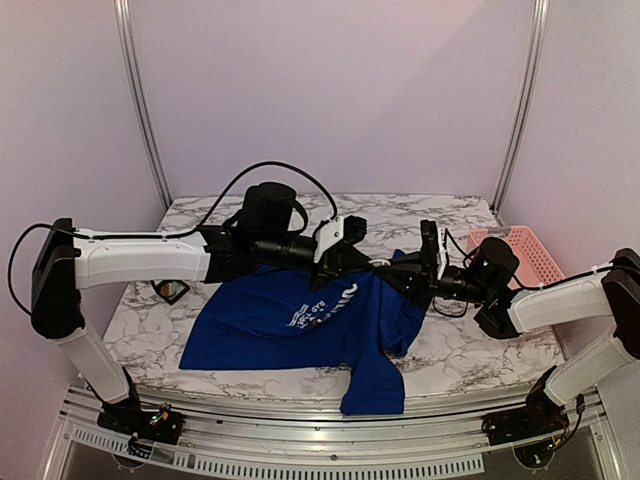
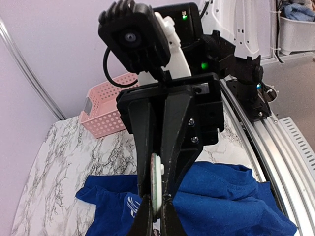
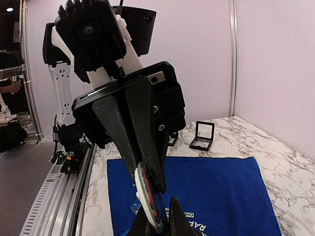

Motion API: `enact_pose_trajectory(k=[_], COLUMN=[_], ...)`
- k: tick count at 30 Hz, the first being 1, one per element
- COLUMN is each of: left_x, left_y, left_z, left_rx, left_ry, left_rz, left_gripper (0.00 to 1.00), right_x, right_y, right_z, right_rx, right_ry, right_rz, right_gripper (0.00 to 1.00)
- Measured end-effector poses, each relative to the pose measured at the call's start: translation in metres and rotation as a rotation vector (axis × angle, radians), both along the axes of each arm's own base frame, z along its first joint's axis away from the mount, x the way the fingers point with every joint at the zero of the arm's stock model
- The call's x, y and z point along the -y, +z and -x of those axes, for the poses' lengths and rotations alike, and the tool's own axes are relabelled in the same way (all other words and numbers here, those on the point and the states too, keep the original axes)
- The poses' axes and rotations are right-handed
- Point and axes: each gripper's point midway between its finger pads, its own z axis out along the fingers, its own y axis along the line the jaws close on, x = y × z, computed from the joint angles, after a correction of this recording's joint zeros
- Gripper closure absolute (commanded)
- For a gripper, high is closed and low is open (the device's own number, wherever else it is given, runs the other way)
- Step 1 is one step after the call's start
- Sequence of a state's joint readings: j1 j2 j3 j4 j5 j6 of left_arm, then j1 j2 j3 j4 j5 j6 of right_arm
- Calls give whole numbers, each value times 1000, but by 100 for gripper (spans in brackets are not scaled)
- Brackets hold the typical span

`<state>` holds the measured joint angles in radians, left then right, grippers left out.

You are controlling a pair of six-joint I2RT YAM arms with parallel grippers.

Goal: Pin the brooch onto the clothing

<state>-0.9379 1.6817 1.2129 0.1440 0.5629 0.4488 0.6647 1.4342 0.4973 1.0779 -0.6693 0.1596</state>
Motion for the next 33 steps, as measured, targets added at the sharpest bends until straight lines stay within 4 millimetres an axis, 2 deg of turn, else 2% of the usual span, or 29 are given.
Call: enact_pose_trajectory(k=[18, 33], left_x=[5, 4], left_y=[-2, -7], left_z=[10, 9], left_rx=[-5, 5], left_ry=[-10, -6], left_rz=[3, -9], left_gripper=[100, 100], right_x=[7, 19], right_y=[-2, -1], right_z=[10, 6], right_rx=[-8, 5], right_ry=[16, 2], right_rz=[-14, -9], right_gripper=[90, 68])
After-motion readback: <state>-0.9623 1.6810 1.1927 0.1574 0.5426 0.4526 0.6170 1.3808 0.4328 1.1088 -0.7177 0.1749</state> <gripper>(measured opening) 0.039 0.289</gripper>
